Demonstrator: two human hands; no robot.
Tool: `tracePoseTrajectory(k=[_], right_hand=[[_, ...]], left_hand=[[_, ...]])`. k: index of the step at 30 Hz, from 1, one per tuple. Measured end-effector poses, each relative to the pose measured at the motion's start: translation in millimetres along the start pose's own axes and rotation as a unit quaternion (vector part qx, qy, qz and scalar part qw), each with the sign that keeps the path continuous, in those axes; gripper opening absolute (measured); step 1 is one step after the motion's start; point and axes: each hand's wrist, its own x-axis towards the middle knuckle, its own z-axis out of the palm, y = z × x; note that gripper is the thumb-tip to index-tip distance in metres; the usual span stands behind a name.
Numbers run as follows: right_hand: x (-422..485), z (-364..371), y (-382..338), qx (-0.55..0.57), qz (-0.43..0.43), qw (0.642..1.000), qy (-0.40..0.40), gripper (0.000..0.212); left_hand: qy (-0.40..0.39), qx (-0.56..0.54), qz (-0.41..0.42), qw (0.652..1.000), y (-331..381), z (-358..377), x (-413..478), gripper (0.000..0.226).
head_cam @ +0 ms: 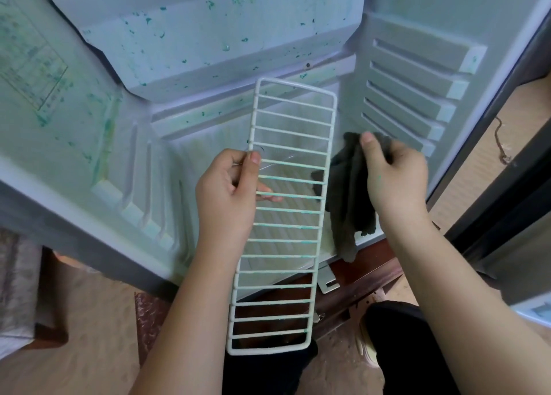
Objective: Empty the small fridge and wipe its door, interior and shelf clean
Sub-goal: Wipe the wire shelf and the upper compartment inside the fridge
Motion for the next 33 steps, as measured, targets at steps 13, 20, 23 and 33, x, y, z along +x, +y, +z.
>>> tracePoseTrajectory(k=[13,20,23,33], right_hand=[[-25,48,17,-0.250,-0.283,0.904,-0.198,0.052],[-9,28,17,-0.124,-0.174,0.974,-0.075,0.030],[-23,26,-6,-0.081,-0.283,0.956,0.014,0.027],[-42,55,16,-0.184,-0.358,0.899,-0.175,0.033]], left_hand=[[0.006,0.011,-0.065,0.998,-15,8,4,0.022],[0.018,-0.024,-0.087,0.996,-12,1,7,0.020],[-0.011,-0.022,-0.111,0.994,-12,8,5,0.018],[-0.015,-0.069,-0.163,0.984,-16,10,4,0.015]])
